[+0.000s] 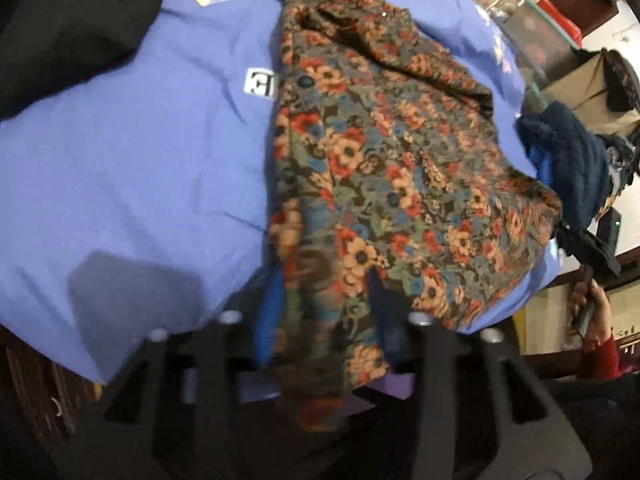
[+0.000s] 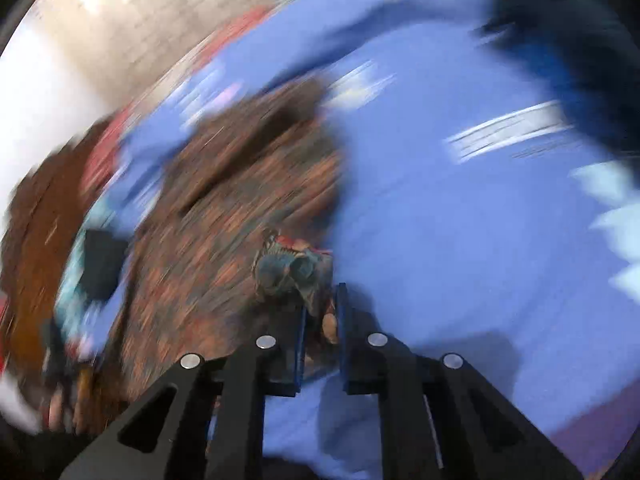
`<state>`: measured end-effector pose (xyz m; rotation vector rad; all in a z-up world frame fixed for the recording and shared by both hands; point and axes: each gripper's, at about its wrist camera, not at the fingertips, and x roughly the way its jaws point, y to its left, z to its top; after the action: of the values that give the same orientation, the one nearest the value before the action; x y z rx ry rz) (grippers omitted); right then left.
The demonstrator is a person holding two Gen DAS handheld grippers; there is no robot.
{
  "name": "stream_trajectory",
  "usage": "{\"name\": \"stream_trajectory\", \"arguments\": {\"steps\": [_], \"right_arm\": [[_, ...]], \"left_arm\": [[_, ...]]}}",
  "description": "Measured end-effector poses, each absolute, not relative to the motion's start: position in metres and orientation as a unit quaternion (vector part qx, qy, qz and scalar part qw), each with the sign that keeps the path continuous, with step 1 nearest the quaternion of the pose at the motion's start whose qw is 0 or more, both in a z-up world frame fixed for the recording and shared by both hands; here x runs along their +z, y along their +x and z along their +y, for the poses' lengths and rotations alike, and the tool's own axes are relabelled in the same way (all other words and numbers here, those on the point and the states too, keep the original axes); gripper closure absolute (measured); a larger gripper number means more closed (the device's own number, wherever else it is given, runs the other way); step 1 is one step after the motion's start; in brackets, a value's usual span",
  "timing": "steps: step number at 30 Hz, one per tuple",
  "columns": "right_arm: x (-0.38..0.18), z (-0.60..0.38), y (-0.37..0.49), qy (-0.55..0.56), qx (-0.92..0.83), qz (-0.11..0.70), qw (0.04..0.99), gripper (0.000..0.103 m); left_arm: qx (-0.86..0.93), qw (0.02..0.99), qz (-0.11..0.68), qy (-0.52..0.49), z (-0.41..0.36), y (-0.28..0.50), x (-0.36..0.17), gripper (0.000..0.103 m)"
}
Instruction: Fold large clothes
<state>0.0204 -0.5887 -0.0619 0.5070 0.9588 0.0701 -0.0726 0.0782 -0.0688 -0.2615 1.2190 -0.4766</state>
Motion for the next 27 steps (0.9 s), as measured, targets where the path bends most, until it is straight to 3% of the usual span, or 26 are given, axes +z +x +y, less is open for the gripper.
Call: {"name": "stream_trajectory", "arguments": {"steps": [3, 6, 10, 14, 15, 16, 17, 18, 24, 27], "right_arm": [[-0.06, -0.606, 0.016, 0.2, -0.04, 0.461, 0.864, 0.065], [-0.063, -0.611, -0.004, 0.253, 0.014, 0.445, 0.859, 0.055], [-0.073, -0.589, -0.011, 0.231, 0.069, 0.456, 0.857, 0.033], [-0.092, -0.567, 0.006, 0.202, 0.077, 0.48, 0.85, 0.026], [-0.099, -0.566, 0.008, 0.198, 0.086, 0.49, 0.844, 0.026], [-0.105, -0.562, 0.012, 0.196, 0.099, 0.501, 0.837, 0.028], [-0.107, -0.557, 0.014, 0.203, 0.122, 0.505, 0.83, 0.04], [-0.103, -0.552, 0.011, 0.228, 0.156, 0.504, 0.818, 0.074], [-0.055, -0.548, -0.054, 0.257, 0.198, 0.514, 0.794, 0.078], [-0.061, -0.548, -0.069, 0.27, 0.199, 0.54, 0.772, 0.078]], "left_arm": [[-0.206, 0.798, 0.554, -0.12, 0.084, -0.075, -0.06, 0.066], [-0.205, 0.793, 0.556, -0.144, 0.095, -0.079, -0.056, 0.062], [-0.202, 0.788, 0.561, -0.15, 0.092, -0.085, -0.056, 0.028], [-0.206, 0.772, 0.588, -0.123, 0.073, -0.089, -0.07, 0.024], [-0.219, 0.767, 0.59, -0.126, 0.069, -0.092, -0.072, 0.026], [-0.233, 0.762, 0.591, -0.126, 0.065, -0.094, -0.074, 0.049], [-0.252, 0.752, 0.598, -0.117, 0.059, -0.096, -0.075, 0.068], [-0.259, 0.748, 0.601, -0.116, 0.058, -0.097, -0.075, 0.095], [-0.267, 0.733, 0.577, -0.241, 0.115, -0.096, -0.038, 0.097], [-0.259, 0.727, 0.573, -0.277, 0.138, -0.09, -0.034, 0.096]]}}
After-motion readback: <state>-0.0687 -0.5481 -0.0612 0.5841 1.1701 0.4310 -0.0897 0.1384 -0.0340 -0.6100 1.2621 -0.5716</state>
